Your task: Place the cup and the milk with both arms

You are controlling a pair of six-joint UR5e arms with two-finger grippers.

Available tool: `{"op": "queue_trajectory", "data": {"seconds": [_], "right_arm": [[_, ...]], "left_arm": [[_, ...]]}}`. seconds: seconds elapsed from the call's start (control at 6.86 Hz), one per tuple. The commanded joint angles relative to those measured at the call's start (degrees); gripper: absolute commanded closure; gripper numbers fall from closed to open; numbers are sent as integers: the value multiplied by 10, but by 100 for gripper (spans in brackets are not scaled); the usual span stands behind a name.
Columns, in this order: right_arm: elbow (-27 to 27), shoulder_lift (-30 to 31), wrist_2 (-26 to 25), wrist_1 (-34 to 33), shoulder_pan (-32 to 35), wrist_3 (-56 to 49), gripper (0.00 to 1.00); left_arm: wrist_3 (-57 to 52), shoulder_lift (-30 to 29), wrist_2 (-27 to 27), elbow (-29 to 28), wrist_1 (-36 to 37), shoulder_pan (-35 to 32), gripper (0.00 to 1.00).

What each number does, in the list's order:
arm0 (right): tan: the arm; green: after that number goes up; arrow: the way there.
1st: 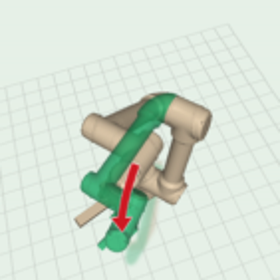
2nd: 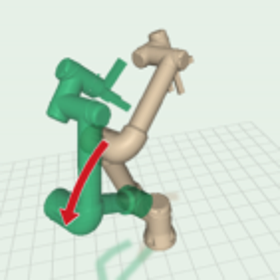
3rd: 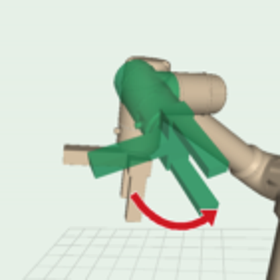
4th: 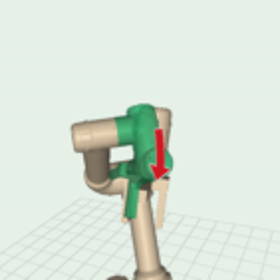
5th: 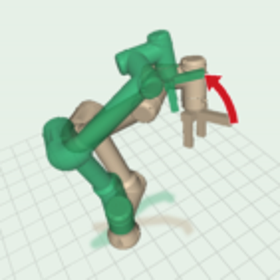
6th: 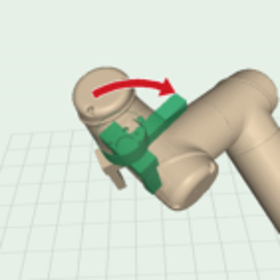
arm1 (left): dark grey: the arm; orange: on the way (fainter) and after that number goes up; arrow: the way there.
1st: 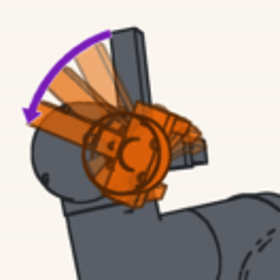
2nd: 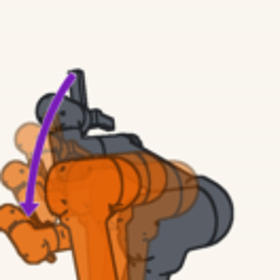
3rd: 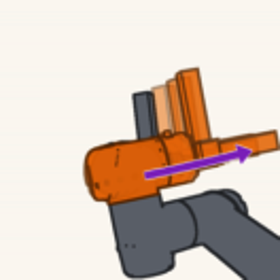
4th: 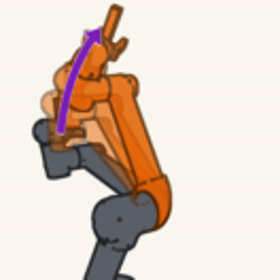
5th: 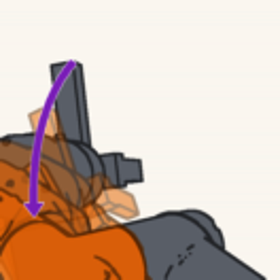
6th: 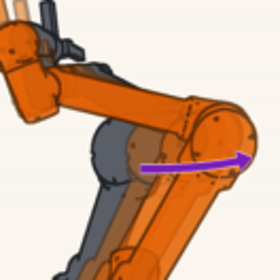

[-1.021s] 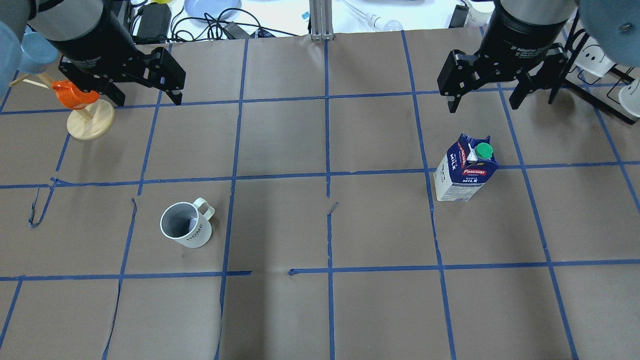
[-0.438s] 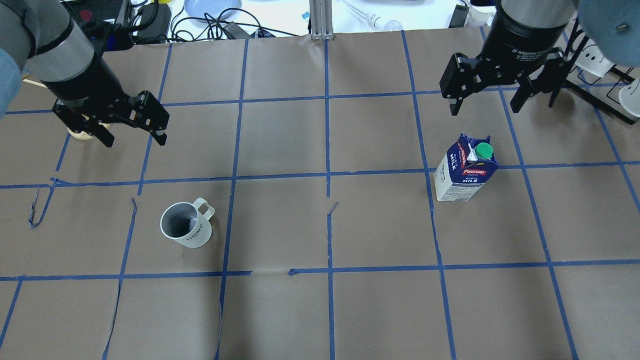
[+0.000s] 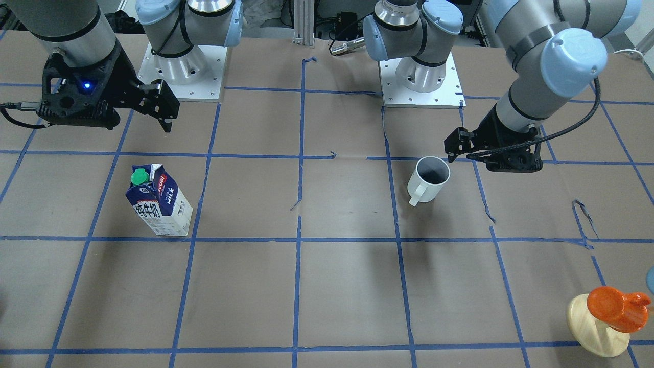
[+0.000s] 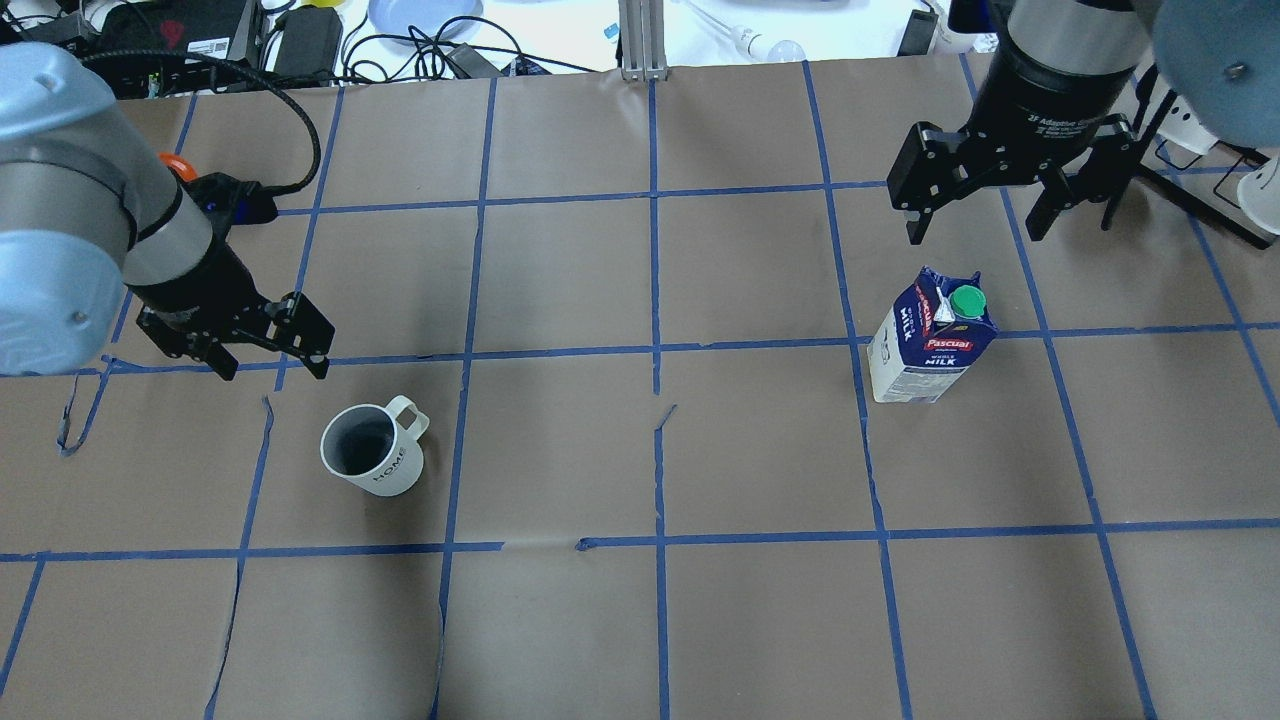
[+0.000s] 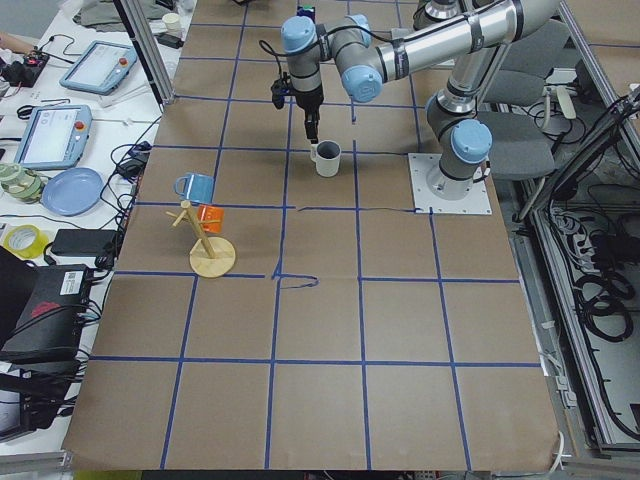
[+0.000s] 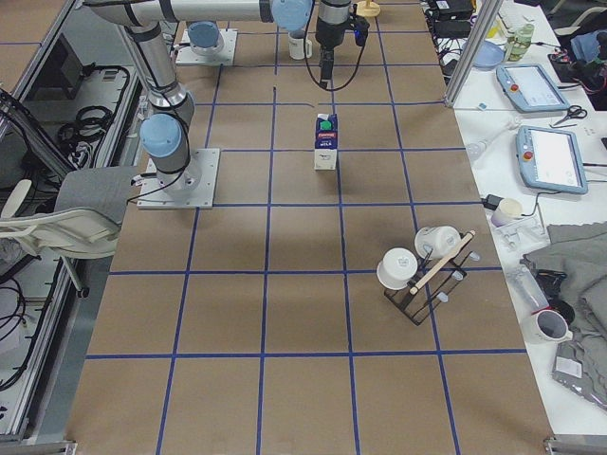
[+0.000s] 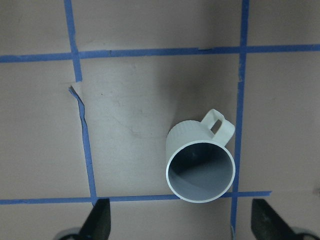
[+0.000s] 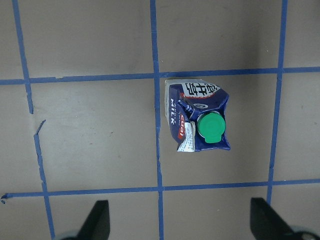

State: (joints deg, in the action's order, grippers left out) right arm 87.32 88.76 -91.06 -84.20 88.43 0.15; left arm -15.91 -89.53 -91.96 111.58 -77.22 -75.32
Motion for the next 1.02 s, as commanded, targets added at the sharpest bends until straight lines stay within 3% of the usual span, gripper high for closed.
{"op": "queue_trajectory", "data": {"seconds": [0.0,0.15,0.29,0.58,0.73,0.88], "right_arm": [[-1,4,2,0,-1,0,0],[-2,4,2,-1,0,1,0],[-10,4,1,0,3,6,0],[-14,6,3,-1,1,3,0],[-14,5,1,0,3,1,0],[-13,5,0,1,2,-1,0]], "left_arm": [[-13,-5,3,97,96,14,0],[-16,-10,3,125,137,17,0],[-16,-17,1,141,151,17,9],[-13,-32,4,138,170,17,74],[-17,-32,4,135,170,17,88],[-10,-36,27,135,175,14,89]]}}
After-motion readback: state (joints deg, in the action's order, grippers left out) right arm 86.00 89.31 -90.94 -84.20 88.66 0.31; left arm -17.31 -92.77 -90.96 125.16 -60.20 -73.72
